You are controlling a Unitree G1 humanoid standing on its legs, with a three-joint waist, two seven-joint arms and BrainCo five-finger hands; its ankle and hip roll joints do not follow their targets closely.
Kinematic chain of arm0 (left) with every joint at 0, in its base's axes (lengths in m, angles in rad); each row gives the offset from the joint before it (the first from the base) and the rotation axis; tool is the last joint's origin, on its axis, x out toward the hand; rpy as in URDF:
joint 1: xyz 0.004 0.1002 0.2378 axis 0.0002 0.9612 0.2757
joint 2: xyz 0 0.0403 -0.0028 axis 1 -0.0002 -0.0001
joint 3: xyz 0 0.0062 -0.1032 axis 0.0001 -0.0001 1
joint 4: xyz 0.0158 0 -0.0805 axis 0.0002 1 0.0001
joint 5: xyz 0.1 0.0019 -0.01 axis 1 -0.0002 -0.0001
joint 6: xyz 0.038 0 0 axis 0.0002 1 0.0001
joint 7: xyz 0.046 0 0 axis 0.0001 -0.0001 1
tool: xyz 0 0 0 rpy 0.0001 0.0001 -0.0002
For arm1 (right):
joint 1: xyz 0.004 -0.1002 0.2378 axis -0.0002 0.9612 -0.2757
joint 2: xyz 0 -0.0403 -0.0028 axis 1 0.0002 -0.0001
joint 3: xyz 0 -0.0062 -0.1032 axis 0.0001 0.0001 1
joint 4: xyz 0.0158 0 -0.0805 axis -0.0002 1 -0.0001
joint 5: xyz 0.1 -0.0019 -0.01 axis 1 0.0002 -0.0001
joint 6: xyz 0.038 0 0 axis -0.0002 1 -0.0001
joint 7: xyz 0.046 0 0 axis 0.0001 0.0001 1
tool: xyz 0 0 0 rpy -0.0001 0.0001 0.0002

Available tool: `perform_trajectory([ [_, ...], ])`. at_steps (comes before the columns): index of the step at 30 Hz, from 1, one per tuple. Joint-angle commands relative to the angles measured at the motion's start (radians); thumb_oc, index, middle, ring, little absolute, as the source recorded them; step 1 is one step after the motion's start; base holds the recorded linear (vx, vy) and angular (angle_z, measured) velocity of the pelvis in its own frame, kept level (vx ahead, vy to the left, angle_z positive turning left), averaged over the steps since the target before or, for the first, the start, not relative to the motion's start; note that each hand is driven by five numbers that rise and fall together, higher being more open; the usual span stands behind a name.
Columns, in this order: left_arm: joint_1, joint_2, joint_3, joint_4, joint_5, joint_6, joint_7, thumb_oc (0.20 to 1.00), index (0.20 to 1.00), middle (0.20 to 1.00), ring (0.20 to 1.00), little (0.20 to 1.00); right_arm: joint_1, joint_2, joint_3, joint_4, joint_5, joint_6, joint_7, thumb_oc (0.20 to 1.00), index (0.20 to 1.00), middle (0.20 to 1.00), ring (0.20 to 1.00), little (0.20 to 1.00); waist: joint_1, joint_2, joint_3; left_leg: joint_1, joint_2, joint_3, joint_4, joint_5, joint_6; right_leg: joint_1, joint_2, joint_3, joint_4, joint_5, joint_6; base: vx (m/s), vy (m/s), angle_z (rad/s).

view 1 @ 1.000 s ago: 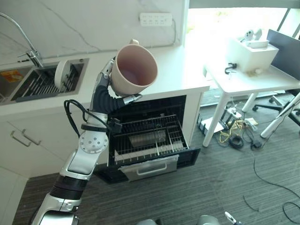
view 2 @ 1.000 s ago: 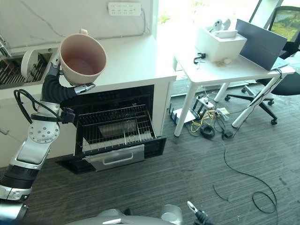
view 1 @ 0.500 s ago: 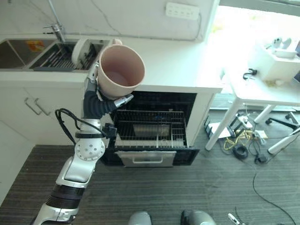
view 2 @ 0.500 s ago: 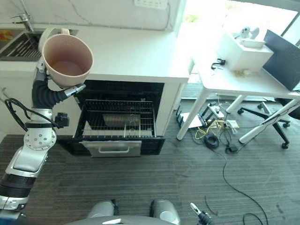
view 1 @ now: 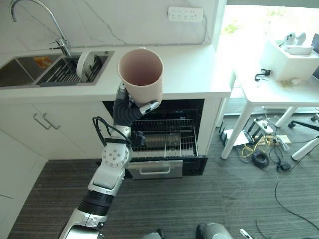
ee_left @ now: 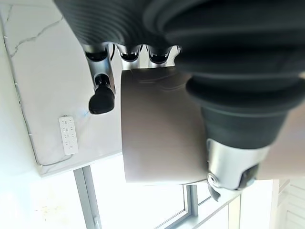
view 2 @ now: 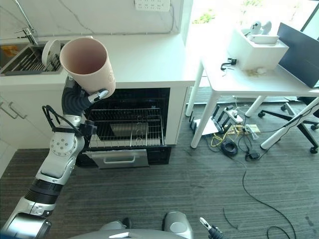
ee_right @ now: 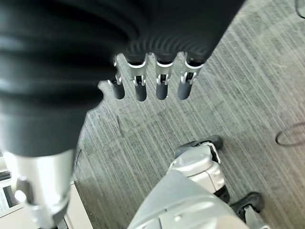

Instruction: Place the dishes in the dishwasher.

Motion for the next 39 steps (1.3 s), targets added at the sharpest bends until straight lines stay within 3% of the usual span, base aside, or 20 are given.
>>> perform_trajectory([
  [1,-0.035,0.013,0.025,-0.045,-0.033,-0.034,-0.002,0.2,0.2,0.2,0.2,0.2,-0.003,-0.034,0.003,-0.059,0.007,-0.098,-0.016,1.0,1.0,1.0,1.0,1.0,0.008,0.004,-0.035,0.0,0.059,0.001,0.053,-0.065,-0.032,0.044,-0.027,-0.008,-0.067,0.053,0.084,0.0,0.0,0.0],
  [5,-0.014,0.017,0.033,-0.04,-0.024,-0.03,-0.008,0.2,0.2,0.2,0.2,0.2,-0.002,-0.04,0.001,-0.191,0.023,-0.162,-0.048,1.0,1.0,1.0,1.0,1.0,0.009,-0.004,-0.038,0.006,0.058,0.012,0.053,-0.069,-0.028,0.033,-0.03,0.0,-0.067,0.062,0.092,0.01,-0.013,-0.06],
  [11,0.036,0.022,0.054,0.004,-0.026,-0.055,-0.01,0.2,0.2,0.2,0.2,0.2,0.031,-0.063,-0.01,-0.64,-0.053,-0.229,-0.253,1.0,1.0,1.0,1.0,1.0,-0.016,-0.018,-0.038,0.015,0.056,0.029,0.053,-0.077,-0.016,0.024,-0.027,0.019,-0.067,0.07,0.097,-0.01,-0.018,-0.07],
  [15,0.066,0.004,0.065,0.059,-0.014,-0.071,0.017,0.2,0.2,0.2,0.2,0.2,0.04,-0.08,-0.054,-0.881,-0.126,-0.268,-0.336,1.0,1.0,1.0,1.0,1.0,-0.039,-0.018,-0.043,0.031,0.054,0.043,0.053,-0.082,-0.01,0.022,-0.021,0.041,-0.067,0.075,0.1,0.01,-0.001,-0.09],
  [17,0.078,-0.012,0.069,0.086,-0.041,-0.081,0.029,0.2,0.2,0.2,0.2,0.2,0.036,-0.101,-0.077,-1.008,-0.176,-0.386,-0.325,1.0,1.0,1.0,1.0,1.0,-0.049,-0.014,-0.04,0.044,0.055,0.049,0.053,-0.09,-0.009,0.028,-0.019,0.048,-0.067,0.071,0.103,0.02,0.019,-0.26],
  [20,0.083,-0.032,0.075,0.135,-0.041,-0.106,0.045,0.2,0.2,0.2,0.2,0.2,0.03,-0.138,-0.08,-1.146,-0.289,-0.437,-0.35,1.0,1.0,1.0,1.0,1.0,-0.059,-0.008,-0.043,0.045,0.053,0.062,0.053,-0.089,-0.006,0.019,-0.018,0.059,-0.067,0.076,0.101,-0.02,0.024,-0.2],
  [23,0.087,-0.049,0.082,0.161,-0.002,-0.117,0.068,0.2,0.2,0.2,0.2,0.2,0.025,-0.171,-0.092,-1.269,-0.266,-0.484,-0.265,1.0,1.0,1.0,1.0,1.0,-0.073,-0.006,-0.052,0.055,0.055,0.08,0.053,-0.096,-0.005,0.014,-0.017,0.072,-0.067,0.077,0.104,0.0,0.015,-0.28],
  [26,0.081,-0.055,0.08,0.17,0.029,-0.115,0.101,0.2,0.2,0.2,0.2,0.2,0.01,-0.201,-0.078,-1.363,-0.233,-0.462,-0.154,1.0,1.0,1.0,1.0,1.0,-0.079,-0.007,-0.057,0.06,0.056,0.093,0.053,-0.099,-0.005,0.011,-0.016,0.077,-0.067,0.076,0.104,-0.02,0.0,-0.27],
  [31,0.052,-0.072,0.043,0.194,0.125,-0.126,0.243,0.2,0.2,0.2,0.2,0.2,-0.063,-0.241,0.028,-1.511,-0.134,-0.329,0.004,1.0,1.0,1.0,1.0,1.0,-0.073,-0.014,-0.058,0.07,0.059,0.101,0.053,-0.099,-0.006,0.013,-0.014,0.084,-0.067,0.076,0.103,-0.01,-0.012,-0.08],
  [33,0.04,-0.077,0.027,0.204,0.163,-0.13,0.283,0.2,0.2,0.2,0.2,0.2,-0.092,-0.242,0.062,-1.547,-0.112,-0.286,0.01,1.0,1.0,1.0,1.0,1.0,-0.068,-0.016,-0.059,0.071,0.059,0.1,0.053,-0.098,-0.008,0.014,-0.013,0.086,-0.067,0.076,0.102,0.0,0.0,0.0],
  [34,0.02,-0.083,-0.008,0.218,0.236,-0.142,0.355,0.2,0.2,0.2,0.2,0.2,-0.144,-0.241,0.123,-1.558,-0.079,-0.231,0.009,1.0,1.0,1.0,1.0,1.0,-0.053,-0.018,-0.062,0.075,0.057,0.092,0.053,-0.104,-0.009,0.022,-0.013,0.083,-0.067,0.07,0.103,0.02,-0.034,0.04],
  [39,-0.026,-0.089,-0.081,0.238,0.31,-0.151,0.422,0.2,0.2,0.2,0.2,0.2,-0.247,-0.225,0.245,-1.542,-0.082,-0.183,-0.051,1.0,1.0,1.0,1.0,1.0,-0.019,-0.025,-0.07,0.067,0.051,0.076,0.053,-0.1,-0.008,0.023,-0.015,0.076,-0.067,0.075,0.1,0.03,-0.03,0.03],
])
